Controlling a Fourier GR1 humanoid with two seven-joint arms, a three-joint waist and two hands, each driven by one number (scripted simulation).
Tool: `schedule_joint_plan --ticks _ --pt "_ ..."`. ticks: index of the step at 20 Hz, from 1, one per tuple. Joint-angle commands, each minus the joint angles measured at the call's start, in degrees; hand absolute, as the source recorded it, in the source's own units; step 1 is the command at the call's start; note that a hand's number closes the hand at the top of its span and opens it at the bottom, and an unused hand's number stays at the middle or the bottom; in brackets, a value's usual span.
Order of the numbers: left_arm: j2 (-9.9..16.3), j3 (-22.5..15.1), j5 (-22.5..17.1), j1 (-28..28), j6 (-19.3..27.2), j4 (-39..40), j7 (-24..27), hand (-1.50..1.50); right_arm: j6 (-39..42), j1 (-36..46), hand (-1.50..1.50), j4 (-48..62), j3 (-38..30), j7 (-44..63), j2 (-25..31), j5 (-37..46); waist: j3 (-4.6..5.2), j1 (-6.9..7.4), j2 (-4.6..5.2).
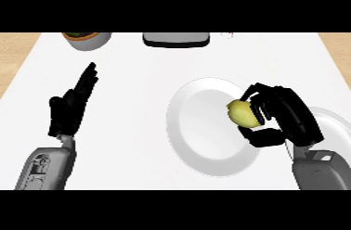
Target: Pick the lemon from the plate and place it in the plate
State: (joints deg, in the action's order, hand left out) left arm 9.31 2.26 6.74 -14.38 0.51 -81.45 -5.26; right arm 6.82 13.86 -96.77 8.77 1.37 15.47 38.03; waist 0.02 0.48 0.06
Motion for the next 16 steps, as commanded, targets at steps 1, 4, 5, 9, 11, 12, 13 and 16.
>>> schedule_joint_plan --ticks 1,4,5,9,11,12,13,16 --pt "-0.38 0.72 -0.08 0.0 0.12 2.65 2.29 0.0 -2.62 1.72 1.5 3.2 8.05 4.63 -4.17 10.21 0.02 -0.16 0.02" --pt "-0.46 -0.23 0.94 -3.14 0.74 0.35 -2.07 0.0 -3.48 6.02 1.5 9.54 10.66 6.73 -5.63 16.06 -0.01 0.03 0.0" --pt "-0.96 -0.71 1.02 -1.77 0.54 0.6 -0.81 0.0 -5.38 6.82 1.5 14.8 11.0 6.08 -6.92 17.68 -0.02 0.25 0.09" --pt "-1.42 -1.15 0.73 2.76 0.25 -2.31 0.42 0.0 -8.73 8.71 -1.5 27.68 8.51 7.55 -14.25 15.53 -0.05 0.83 0.14" --pt "1.01 1.0 -0.49 0.28 -1.8 0.21 0.9 0.0 -7.76 10.74 -1.5 32.01 3.99 3.62 -13.98 10.49 -0.05 0.32 0.19" --pt "-1.55 -1.31 0.75 -1.12 -0.13 -0.94 -1.59 0.0 -12.77 12.0 -1.5 35.6 8.82 6.77 -15.25 8.99 -0.08 0.88 0.28" --pt "0.94 1.03 0.27 -2.7 -0.71 -0.74 -3.23 0.0 -12.7 10.82 -1.5 35.33 6.26 3.83 -15.3 8.52 -0.06 0.18 0.12" --pt "-0.77 -0.21 0.81 1.59 -0.01 -3.79 -2.37 0.0 -15.62 16.46 -1.5 45.07 5.3 -1.27 -15.38 6.87 -0.05 0.28 0.07"
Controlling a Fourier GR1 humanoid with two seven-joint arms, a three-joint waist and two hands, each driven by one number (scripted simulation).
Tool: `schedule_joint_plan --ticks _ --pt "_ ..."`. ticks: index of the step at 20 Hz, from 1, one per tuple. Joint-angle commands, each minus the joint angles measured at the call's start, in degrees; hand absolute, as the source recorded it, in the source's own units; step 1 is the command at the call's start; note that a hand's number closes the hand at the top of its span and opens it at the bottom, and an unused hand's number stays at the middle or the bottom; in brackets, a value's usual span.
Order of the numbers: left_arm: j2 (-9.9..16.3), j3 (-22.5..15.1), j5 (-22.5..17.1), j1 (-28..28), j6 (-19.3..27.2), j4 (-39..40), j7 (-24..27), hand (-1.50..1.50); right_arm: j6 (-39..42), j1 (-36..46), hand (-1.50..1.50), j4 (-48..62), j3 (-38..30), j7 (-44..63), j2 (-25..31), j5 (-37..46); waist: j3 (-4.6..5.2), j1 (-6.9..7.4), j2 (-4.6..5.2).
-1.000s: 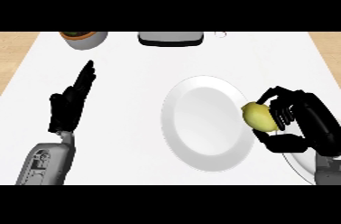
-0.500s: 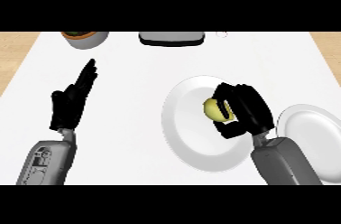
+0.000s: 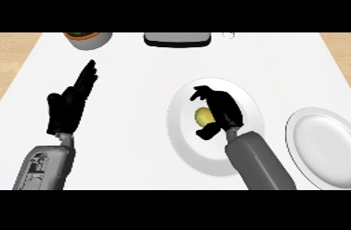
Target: Pick the lemon from the plate and place it in the plate
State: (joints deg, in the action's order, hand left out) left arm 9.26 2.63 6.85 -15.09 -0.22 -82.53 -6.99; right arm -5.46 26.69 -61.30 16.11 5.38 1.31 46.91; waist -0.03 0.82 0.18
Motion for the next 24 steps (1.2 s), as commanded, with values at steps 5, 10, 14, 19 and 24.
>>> schedule_joint_plan --ticks 5,10,14,19,24 --pt "-1.96 -1.1 1.64 -0.61 1.79 0.8 0.86 0.0 -3.69 2.26 -1.5 5.08 -4.73 -10.76 -1.29 -17.12 -0.06 0.1 0.16" --pt "-0.07 0.72 -0.24 0.88 -0.35 0.58 0.3 0.0 -5.33 -2.88 -1.5 -3.45 -10.95 -12.47 -0.06 -23.71 0.0 -1.17 -0.16" --pt "1.36 2.43 -1.21 0.58 -1.39 1.97 1.95 0.0 -1.94 -6.83 -1.5 -11.45 -16.69 -9.64 4.37 -29.74 0.05 -1.87 -0.35" --pt "-1.3 -0.29 1.7 1.09 1.45 0.13 0.59 0.0 4.44 -12.02 -1.5 -13.36 -24.74 -13.5 11.83 -37.56 0.01 -1.44 -0.29" --pt "0.74 2.26 -0.11 -1.57 -0.61 2.09 1.07 0.0 11.81 -13.88 -1.5 -8.44 -30.42 -18.99 17.88 -42.54 0.01 -1.01 -0.16"
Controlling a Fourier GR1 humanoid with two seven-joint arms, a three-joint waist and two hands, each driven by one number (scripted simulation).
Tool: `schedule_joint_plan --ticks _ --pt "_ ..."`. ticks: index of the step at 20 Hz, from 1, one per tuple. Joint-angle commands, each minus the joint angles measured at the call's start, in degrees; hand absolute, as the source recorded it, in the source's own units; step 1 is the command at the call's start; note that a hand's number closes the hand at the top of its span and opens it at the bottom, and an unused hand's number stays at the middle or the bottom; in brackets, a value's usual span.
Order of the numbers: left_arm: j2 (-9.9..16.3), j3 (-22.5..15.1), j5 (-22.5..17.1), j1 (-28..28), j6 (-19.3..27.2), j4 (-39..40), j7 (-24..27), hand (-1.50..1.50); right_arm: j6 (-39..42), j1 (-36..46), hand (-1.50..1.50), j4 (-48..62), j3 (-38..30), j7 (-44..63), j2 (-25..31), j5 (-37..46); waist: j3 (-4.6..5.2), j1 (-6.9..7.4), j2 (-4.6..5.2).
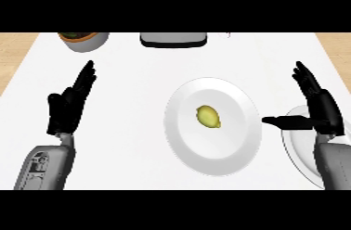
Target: Pick the lemon from the plate and place it in the plate
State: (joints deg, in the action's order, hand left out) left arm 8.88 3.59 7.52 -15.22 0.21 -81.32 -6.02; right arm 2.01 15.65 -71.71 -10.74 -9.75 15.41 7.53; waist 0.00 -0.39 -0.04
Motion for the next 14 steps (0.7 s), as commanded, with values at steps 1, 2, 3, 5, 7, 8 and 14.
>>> schedule_joint_plan --ticks 1,2,3,5,7,8,14 --pt "0.81 0.92 -1.19 2.42 -1.33 -1.7 0.69 0.0 7.57 0.09 -1.5 6.17 -5.94 -5.56 6.95 -5.12 -0.03 0.59 0.08" --pt "0.43 0.57 -0.62 0.09 -0.8 -1.18 -0.53 0.0 9.5 0.41 -1.5 4.51 -6.67 -2.19 8.57 -6.36 -0.01 0.36 0.04" --pt "1.3 1.6 -0.9 -0.35 -2.18 3.31 3.34 0.0 8.47 -2.36 -1.5 1.47 -5.1 -3.06 7.28 -4.64 0.01 0.2 0.05" --pt "0.63 0.47 0.47 0.0 -0.58 0.25 0.22 0.0 12.0 -3.92 -1.5 7.34 -7.61 -8.88 10.32 -5.85 -0.02 0.33 0.06" --pt "-1.75 -1.72 1.24 1.63 0.62 -3.35 -1.73 0.0 13.01 -0.69 -1.5 14.25 -9.32 -12.72 12.58 -5.57 -0.04 0.64 0.08" --pt "-0.97 -0.49 1.06 0.3 0.08 0.61 1.25 0.0 12.19 2.93 -1.5 20.11 -9.23 -15.58 12.6 -4.31 -0.03 0.7 0.17" --pt "-0.66 -1.26 1.24 2.79 -0.37 -8.52 -4.77 0.0 13.65 5.14 -1.5 25.97 -8.86 -17.33 14.19 -3.48 -0.02 0.67 0.04"
